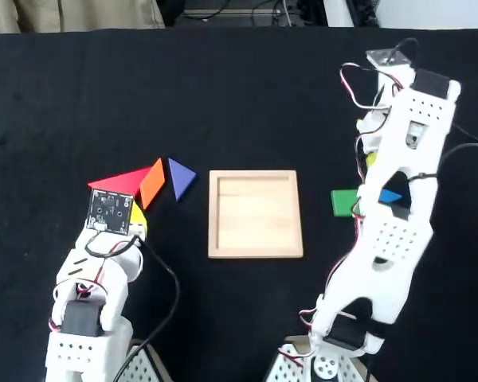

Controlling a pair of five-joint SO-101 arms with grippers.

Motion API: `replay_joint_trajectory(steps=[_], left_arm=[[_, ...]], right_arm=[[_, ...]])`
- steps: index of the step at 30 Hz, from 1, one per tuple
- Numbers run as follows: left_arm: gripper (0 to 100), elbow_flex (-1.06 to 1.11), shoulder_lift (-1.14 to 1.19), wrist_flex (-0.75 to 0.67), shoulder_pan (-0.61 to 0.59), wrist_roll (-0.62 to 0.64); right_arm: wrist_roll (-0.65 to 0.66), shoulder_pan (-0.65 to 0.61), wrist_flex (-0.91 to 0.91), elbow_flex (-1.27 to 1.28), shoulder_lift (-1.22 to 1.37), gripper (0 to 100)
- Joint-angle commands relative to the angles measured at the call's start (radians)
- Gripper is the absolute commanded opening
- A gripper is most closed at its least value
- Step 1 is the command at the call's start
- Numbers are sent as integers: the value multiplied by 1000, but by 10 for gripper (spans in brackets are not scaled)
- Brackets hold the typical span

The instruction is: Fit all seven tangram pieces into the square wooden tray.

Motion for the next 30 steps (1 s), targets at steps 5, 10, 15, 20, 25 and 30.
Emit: replay_joint_trajectory(steps=[5,10,15,20,25,30], left_arm=[[30,18,-3,6,13,-9],[30,18,-3,6,13,-9],[30,18,-3,6,13,-9],[30,18,-3,6,13,-9],[30,18,-3,6,13,-9],[30,18,-3,6,15,-9]], right_arm=[[-94,-235,12,443,-483,223],[-190,-399,-95,688,-627,223],[-342,-523,-267,885,-638,220],[-519,-667,-331,997,-638,220],[-675,-713,-376,1038,-638,219],[-689,-724,-446,1040,-638,219]])
